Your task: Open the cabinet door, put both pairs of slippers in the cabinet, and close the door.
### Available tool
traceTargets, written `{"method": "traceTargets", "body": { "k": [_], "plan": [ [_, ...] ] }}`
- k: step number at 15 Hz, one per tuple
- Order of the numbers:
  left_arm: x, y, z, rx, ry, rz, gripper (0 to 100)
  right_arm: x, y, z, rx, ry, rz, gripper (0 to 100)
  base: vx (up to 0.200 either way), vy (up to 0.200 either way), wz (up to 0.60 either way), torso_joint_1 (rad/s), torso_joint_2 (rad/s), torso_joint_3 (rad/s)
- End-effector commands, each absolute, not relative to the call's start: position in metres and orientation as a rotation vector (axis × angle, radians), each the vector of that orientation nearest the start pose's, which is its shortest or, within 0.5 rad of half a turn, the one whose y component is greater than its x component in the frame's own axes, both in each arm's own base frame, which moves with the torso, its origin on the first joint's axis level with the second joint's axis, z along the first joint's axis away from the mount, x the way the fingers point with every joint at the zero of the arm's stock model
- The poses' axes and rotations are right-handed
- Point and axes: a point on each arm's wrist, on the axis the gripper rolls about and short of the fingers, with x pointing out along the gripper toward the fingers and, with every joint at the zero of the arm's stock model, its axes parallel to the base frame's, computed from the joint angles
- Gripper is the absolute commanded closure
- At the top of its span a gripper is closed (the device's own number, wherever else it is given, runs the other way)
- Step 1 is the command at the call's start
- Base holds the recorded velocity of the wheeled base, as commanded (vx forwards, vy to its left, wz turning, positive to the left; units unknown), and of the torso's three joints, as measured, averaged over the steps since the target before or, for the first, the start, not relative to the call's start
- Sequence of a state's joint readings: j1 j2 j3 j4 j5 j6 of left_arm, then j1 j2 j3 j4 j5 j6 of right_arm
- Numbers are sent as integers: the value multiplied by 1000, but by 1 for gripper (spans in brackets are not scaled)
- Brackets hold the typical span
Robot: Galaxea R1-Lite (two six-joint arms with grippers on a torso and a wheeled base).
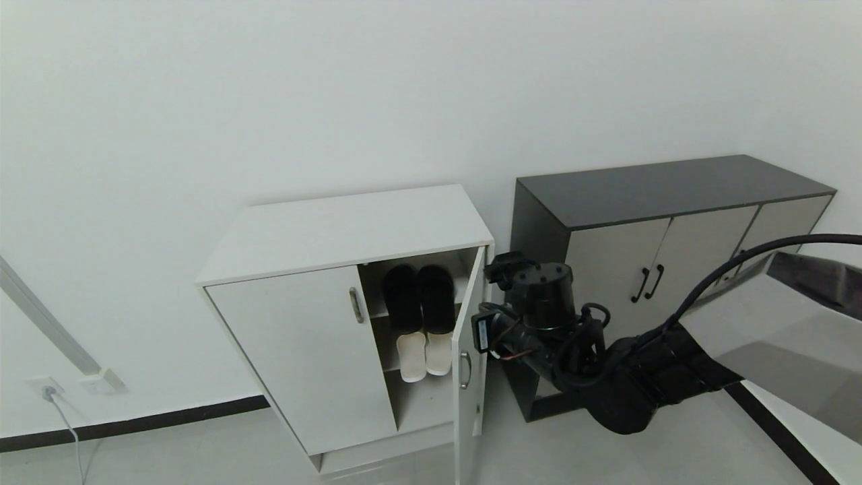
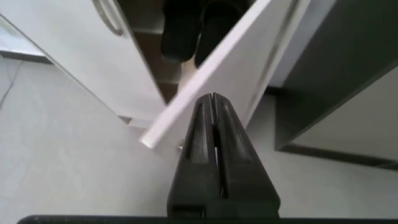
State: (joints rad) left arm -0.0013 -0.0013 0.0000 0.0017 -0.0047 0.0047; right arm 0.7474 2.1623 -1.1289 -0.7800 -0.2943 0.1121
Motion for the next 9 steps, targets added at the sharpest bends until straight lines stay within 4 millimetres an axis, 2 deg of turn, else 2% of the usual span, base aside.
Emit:
{"method": "traceTargets", "body": {
  "k": [1,2,7,9],
  "plan": [
    [-23,0,75,5,2,-6,100,308,273,119,-32,220,435,100,0,0,0,0,0,0],
    [-23,0,75,5,2,-6,100,308,272,119,-43,213,436,100,0,0,0,0,0,0],
    [-23,0,75,5,2,-6,100,306,271,115,-48,212,439,100,0,0,600,0,1,3],
    [-23,0,75,5,2,-6,100,306,269,114,-36,193,451,100,0,0,0,0,0,0]
  ]
}}
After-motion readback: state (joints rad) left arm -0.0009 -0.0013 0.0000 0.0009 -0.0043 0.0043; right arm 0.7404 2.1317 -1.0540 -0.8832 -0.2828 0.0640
